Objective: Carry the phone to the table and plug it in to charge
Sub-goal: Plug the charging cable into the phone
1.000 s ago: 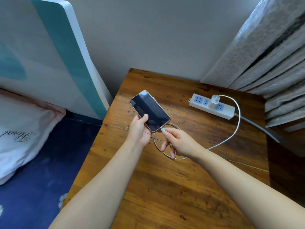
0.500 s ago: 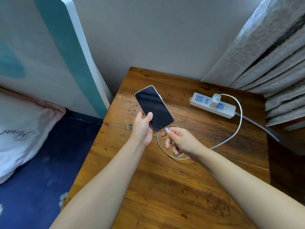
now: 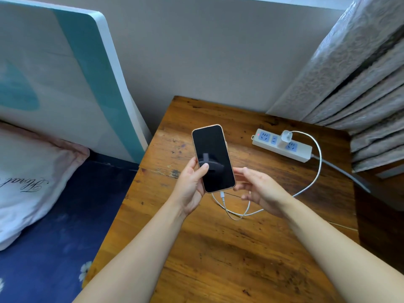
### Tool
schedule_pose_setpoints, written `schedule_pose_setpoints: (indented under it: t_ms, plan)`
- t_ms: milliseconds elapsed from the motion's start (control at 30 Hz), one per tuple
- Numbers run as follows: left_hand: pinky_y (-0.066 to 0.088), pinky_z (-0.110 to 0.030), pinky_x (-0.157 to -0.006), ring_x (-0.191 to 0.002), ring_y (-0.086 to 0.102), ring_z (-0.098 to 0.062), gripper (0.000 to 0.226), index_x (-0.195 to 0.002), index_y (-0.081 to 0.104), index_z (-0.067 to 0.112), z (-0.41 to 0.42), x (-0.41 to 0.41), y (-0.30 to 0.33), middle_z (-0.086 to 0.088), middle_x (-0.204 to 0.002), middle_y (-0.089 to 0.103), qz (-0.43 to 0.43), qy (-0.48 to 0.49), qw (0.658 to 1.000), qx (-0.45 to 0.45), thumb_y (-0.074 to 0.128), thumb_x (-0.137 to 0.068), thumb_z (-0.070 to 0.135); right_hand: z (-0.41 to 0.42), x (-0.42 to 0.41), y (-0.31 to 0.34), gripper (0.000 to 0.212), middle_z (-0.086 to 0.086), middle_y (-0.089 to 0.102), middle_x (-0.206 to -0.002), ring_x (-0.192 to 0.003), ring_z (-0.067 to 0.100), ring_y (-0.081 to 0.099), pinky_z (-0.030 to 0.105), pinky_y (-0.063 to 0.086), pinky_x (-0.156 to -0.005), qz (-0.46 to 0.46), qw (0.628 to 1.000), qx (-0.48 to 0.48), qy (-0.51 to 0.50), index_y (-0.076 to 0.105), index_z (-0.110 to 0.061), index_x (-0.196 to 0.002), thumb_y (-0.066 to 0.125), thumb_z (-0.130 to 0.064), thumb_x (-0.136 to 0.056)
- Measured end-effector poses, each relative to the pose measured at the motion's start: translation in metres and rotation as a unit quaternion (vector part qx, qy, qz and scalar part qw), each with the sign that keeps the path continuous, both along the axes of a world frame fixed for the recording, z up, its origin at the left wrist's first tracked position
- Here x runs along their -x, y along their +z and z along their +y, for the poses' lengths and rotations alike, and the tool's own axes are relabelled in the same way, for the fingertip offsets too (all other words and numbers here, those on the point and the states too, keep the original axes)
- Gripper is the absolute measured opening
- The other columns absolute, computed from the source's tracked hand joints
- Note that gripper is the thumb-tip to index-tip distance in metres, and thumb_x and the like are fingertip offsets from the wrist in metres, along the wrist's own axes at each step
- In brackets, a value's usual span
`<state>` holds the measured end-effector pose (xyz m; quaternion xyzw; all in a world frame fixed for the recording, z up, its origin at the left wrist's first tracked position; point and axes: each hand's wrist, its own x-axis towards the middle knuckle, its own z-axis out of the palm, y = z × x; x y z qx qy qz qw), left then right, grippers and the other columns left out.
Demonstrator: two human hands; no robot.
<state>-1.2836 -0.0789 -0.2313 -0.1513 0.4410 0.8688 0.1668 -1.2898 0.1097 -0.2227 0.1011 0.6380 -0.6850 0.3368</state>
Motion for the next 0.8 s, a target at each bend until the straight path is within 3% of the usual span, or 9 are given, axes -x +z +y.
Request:
schedule_pose_setpoints:
  t_ms: [67, 167, 267, 800]
  plan:
    - [0.046, -0.051, -0.097, -0.12, 0.053, -0.032, 0.037, -0.132, 0.045, 0.017, 0.001, -0.001, 0.0, -0.017, -0.132, 0.055, -0.019, -0.01, 1.0, -0.02, 0.042, -0.096, 0.022, 0.001, 0.004, 0.001, 0.031, 0.002, 0.071, -0.109, -0.092, 0.013, 0.066, 0.027, 0.053, -0.07, 0.006, 0.999, 0.032, -0.018, 0.07, -0.028, -0.106, 0.04, -0.032, -0.098]
    - [0.046, -0.055, -0.097, -0.118, 0.056, -0.032, 0.042, -0.127, 0.052, 0.022, 0.002, 0.001, -0.002, -0.016, -0.128, 0.059, -0.061, -0.01, 0.997, -0.052, 0.032, -0.097, 0.044, -0.007, 0.004, -0.002, 0.027, 0.004, 0.073, -0.107, -0.099, 0.019, 0.068, 0.032, 0.056, -0.076, 0.003, 0.997, 0.073, -0.027, 0.069, -0.025, -0.112, 0.046, -0.027, -0.096]
    - [0.046, -0.055, -0.097, -0.115, 0.058, -0.031, 0.043, -0.121, 0.056, 0.024, -0.002, 0.001, -0.006, -0.014, -0.125, 0.062, -0.072, -0.001, 0.995, -0.063, 0.029, -0.097, 0.046, -0.011, 0.002, -0.007, 0.026, 0.008, 0.072, -0.111, -0.103, 0.024, 0.067, 0.037, 0.056, -0.082, -0.001, 0.996, 0.078, -0.048, 0.067, -0.021, -0.115, 0.052, -0.023, -0.094]
    - [0.048, -0.054, -0.095, -0.118, 0.056, -0.032, 0.054, -0.117, 0.059, 0.025, -0.026, -0.003, -0.017, -0.014, -0.127, 0.06, -0.09, 0.025, 0.991, -0.092, 0.025, -0.092, 0.058, -0.031, 0.0, -0.01, 0.022, 0.005, 0.075, -0.102, -0.094, 0.023, 0.07, 0.032, 0.058, -0.071, -0.009, 0.994, 0.081, -0.068, 0.071, -0.021, -0.106, 0.056, -0.014, -0.091]
